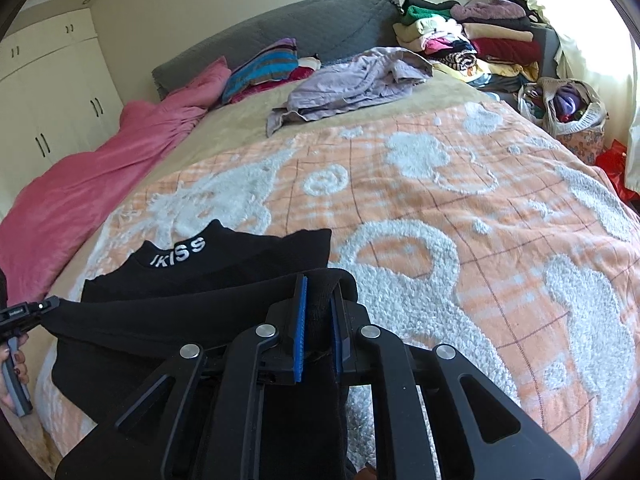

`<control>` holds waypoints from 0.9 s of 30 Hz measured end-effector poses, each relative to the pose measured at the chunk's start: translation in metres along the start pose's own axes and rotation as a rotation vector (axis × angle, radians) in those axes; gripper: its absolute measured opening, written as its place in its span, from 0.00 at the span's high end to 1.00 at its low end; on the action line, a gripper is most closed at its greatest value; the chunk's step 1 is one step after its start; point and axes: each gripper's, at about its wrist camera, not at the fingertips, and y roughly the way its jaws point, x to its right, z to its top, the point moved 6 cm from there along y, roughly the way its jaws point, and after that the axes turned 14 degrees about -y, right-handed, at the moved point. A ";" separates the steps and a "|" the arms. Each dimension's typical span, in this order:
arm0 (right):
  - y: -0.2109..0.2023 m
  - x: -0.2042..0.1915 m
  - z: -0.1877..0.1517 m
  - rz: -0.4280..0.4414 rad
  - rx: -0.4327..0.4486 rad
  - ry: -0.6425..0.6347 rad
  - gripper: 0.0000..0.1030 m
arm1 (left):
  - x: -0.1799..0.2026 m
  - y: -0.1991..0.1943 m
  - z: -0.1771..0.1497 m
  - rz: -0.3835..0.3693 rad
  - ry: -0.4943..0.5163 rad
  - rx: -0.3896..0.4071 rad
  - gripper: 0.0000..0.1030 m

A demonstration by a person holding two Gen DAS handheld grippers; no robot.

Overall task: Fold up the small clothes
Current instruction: 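Lay the folded hem onto the sweatshirt body with both grippers, release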

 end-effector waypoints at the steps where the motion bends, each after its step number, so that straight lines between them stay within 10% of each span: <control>1: 0.000 0.000 -0.001 0.003 -0.001 0.002 0.89 | -0.001 -0.003 0.000 0.015 0.008 0.017 0.89; 5: -0.008 0.001 -0.002 -0.034 0.015 -0.005 0.67 | -0.002 -0.019 0.001 0.002 0.008 0.055 0.89; 15: -0.060 -0.032 -0.006 -0.040 0.125 -0.116 0.67 | 0.041 -0.053 -0.033 -0.064 0.159 0.077 0.89; 27: -0.037 -0.092 -0.048 0.046 -0.043 -0.298 0.78 | 0.054 -0.007 -0.098 0.042 0.316 -0.046 0.89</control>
